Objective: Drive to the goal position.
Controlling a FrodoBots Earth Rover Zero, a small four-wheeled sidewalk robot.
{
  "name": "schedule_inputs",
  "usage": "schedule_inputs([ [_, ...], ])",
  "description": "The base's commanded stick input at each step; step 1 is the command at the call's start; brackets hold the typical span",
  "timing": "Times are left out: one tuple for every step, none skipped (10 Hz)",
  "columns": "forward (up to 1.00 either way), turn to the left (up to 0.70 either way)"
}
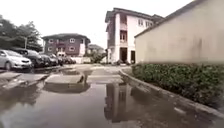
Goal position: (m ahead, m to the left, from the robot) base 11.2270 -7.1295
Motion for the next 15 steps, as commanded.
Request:
schedule_inputs([
  [0.0, 0.0],
  [0.0, 0.0],
  [0.0, 0.0],
  [0.0, 0.0],
  [0.0, 0.0],
  [0.0, 0.0],
  [0.0, 0.55],
  [0.0, 0.33],
  [0.0, 0.07],
  [0.0, 0.0],
  [0.0, 0.0],
  [0.0, 0.0],
  [0.0, 0.0],
  [0.06, 0.0],
  [0.47, 0.0],
])
